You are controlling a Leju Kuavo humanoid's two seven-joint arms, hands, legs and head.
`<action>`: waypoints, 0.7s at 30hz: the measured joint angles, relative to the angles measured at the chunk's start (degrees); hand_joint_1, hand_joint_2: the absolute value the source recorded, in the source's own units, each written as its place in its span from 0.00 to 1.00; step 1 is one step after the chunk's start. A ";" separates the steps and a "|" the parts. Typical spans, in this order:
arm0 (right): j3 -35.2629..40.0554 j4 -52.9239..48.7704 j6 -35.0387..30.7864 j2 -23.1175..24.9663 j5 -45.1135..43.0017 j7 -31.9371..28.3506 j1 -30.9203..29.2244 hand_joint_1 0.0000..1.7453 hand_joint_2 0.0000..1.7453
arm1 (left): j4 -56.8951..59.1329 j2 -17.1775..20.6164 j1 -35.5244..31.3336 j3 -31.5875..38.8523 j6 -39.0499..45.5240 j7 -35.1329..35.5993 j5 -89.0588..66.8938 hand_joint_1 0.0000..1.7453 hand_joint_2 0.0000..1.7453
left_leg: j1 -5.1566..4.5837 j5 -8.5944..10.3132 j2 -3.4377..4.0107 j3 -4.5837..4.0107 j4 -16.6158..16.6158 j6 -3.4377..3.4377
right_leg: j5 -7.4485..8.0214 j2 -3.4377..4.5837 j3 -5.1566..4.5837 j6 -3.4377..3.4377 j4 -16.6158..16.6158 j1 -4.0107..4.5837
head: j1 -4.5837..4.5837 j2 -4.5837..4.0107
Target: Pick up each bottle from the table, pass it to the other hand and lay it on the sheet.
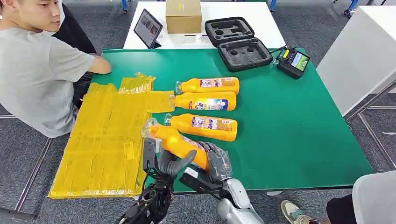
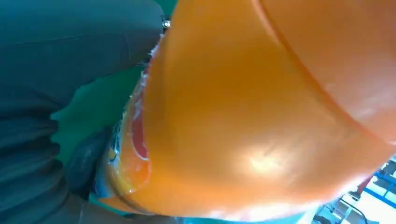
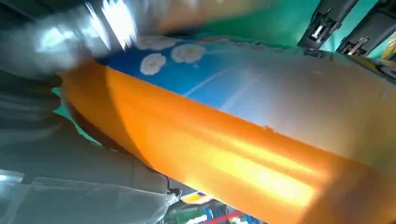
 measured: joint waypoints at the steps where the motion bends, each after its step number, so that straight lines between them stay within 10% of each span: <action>1: 0.37 0.40 -0.44 0.02 0.83 0.68 -0.25 0.00 1.00 | 0.00 0.00 0.01 0.00 -0.13 0.00 0.02 1.00 1.00 | 0.00 0.01 0.00 0.00 0.00 -0.02 | 0.00 0.00 0.00 0.00 0.00 0.00 | 0.00 0.00; 21: 2.85 1.84 -0.81 0.87 0.66 -1.55 0.27 0.00 1.00 | -2.30 0.79 0.11 -0.50 -0.55 -3.98 -1.09 1.00 1.00 | 0.00 0.02 0.00 -0.01 0.00 -0.03 | 0.00 0.00 -0.01 0.00 0.01 0.00 | 0.00 0.00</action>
